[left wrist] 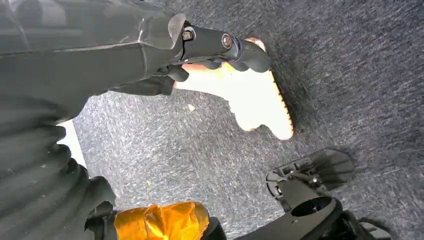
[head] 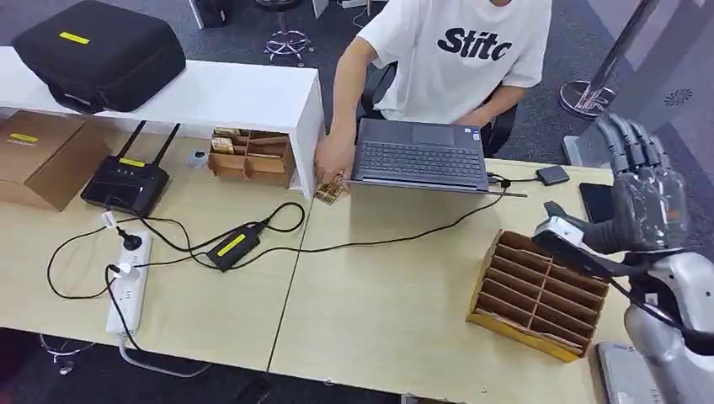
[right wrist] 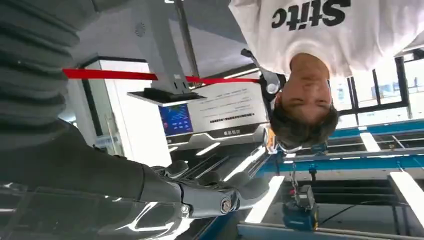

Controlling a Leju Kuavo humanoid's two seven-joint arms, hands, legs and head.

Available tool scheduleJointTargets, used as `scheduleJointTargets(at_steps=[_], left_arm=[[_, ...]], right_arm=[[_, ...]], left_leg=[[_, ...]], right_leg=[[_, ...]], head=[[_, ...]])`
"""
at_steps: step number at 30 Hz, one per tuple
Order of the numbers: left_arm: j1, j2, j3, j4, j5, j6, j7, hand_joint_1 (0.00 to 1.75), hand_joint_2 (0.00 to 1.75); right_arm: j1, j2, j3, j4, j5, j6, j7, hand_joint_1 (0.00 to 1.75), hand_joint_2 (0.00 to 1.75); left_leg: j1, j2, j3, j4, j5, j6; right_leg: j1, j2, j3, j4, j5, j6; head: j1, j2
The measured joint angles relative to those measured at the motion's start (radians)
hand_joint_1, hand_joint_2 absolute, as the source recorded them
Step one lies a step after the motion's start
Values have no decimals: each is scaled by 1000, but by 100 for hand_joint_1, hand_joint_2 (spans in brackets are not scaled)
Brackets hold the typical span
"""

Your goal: Pass the card to the sensor for recognition and then transmit it.

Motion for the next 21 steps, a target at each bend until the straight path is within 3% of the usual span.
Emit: scheduleJointTargets(at_steps=[8,21], left_arm=[[8,4,10,0,16,12,-13,0,175],[15,6,24,0,19,15,-18,0,175]], right_arm=[[244,12,-109,-96,6,-45,-51,0,175],[372,48,-157,-127,8,-46,-69,0,175]], left_leg=[[0,0,0,0,-1,0],[0,1,0,0,-1,0]], right_leg=[[0,0,0,0,-1,0],[0,1,0,0,-1,0]], head=[[0,0],[0,0]])
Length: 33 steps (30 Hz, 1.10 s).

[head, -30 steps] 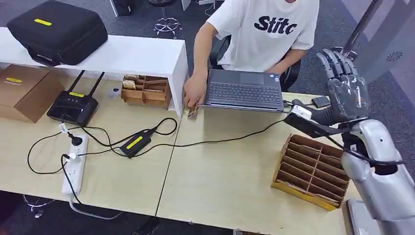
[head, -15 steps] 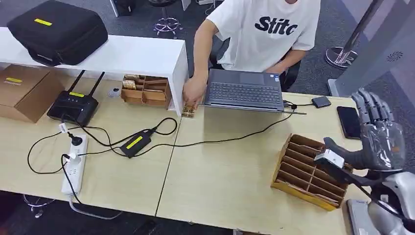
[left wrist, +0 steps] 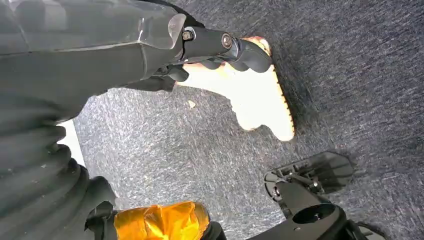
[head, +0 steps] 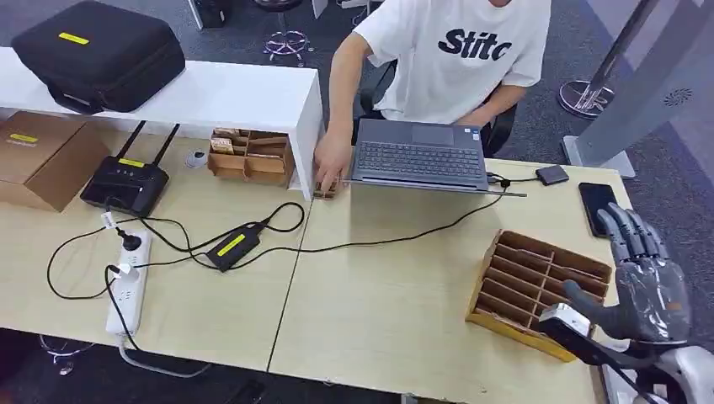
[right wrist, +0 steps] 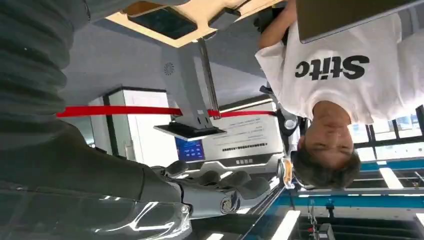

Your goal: Pass the card to the sensor for recognition and then transmit it.

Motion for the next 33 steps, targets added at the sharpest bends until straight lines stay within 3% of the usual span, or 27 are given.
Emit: scheduleJointTargets(at_steps=[10,17,33], left_arm=[[3,2,0,0,-5,0,0,0,175],[-7,2,0,0,-24,-4,10,0,175],[-22,-1,0,0,-45,-15,26,0,175]], right_arm=[[26,46,7,12,58,-3,-10,0,175],[-61,98,75,130,155,-17,35,0,175],[-172,164,154,298,153,-34,62,0,175]], left_leg=[[0,0,0,0,0,0],[0,1,0,0,1,0],[0,0,0,0,1,0]], right_leg=[[0,0,0,0,0,0],[0,0,0,0,0,0],[0,0,0,1,0,0]], head=[[0,0],[0,0],[0,0]])
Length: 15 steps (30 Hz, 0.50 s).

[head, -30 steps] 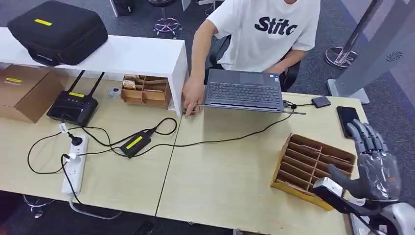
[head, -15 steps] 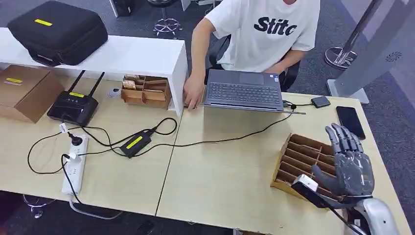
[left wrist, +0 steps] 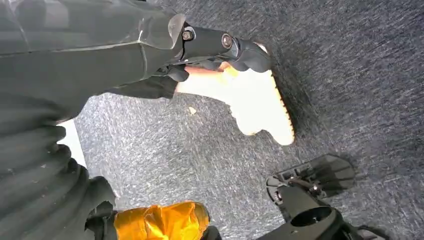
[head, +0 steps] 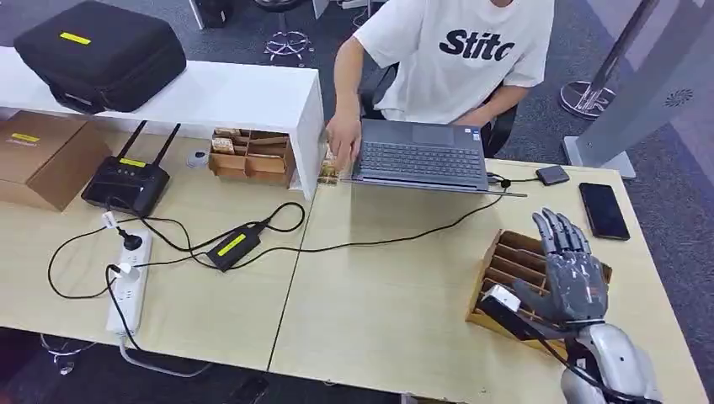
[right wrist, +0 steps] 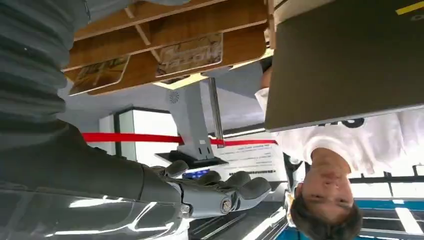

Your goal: Pass the card to the sensor for recognition and then transmit it.

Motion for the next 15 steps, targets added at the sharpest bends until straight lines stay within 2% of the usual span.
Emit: scheduleJointTargets(at_steps=[10,15], left_arm=[[-1,-2,-1,0,-11,-2,8,0,175],[-1,-1,-1,0,-12,-3,9,0,175]], right_arm=[[-45,11,10,113,22,-35,40,0,175],[-59,3,-15,148,21,-36,50,0,175]], left_leg=[[0,0,0,0,0,0],[0,0,0,0,0,0]], right_leg=[[0,0,0,0,0,0],[0,0,0,0,0,0]], head=[[0,0],[0,0]])
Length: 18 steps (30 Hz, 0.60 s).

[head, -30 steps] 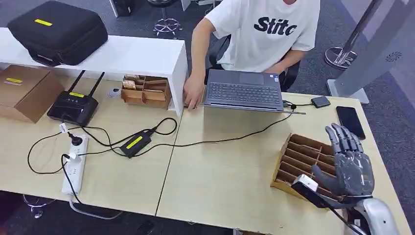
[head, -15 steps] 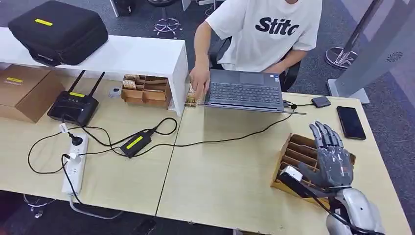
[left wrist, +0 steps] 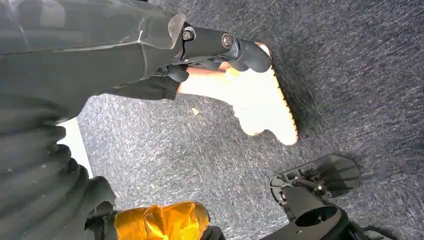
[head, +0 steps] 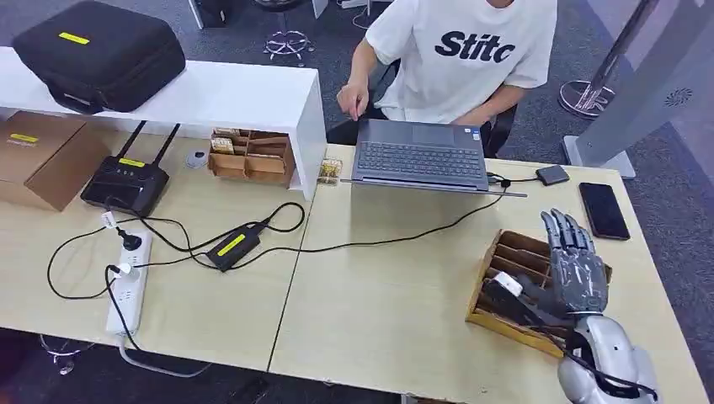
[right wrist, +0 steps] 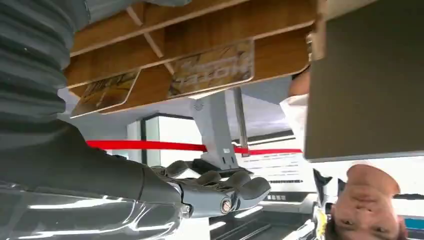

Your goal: Pass the card to the sensor for recognition and then transmit it.

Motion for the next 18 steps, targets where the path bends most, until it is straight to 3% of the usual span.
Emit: scheduleJointTargets(at_steps=[18], left_arm=[[1,0,0,0,0,-1,1,0,175]], right_arm=[[-27,-29,-84,71,-18,0,2,0,175]], left_leg=[[0,0,1,0,0,0]], right_leg=[[0,0,1,0,0,0]], head=[[0,0]])
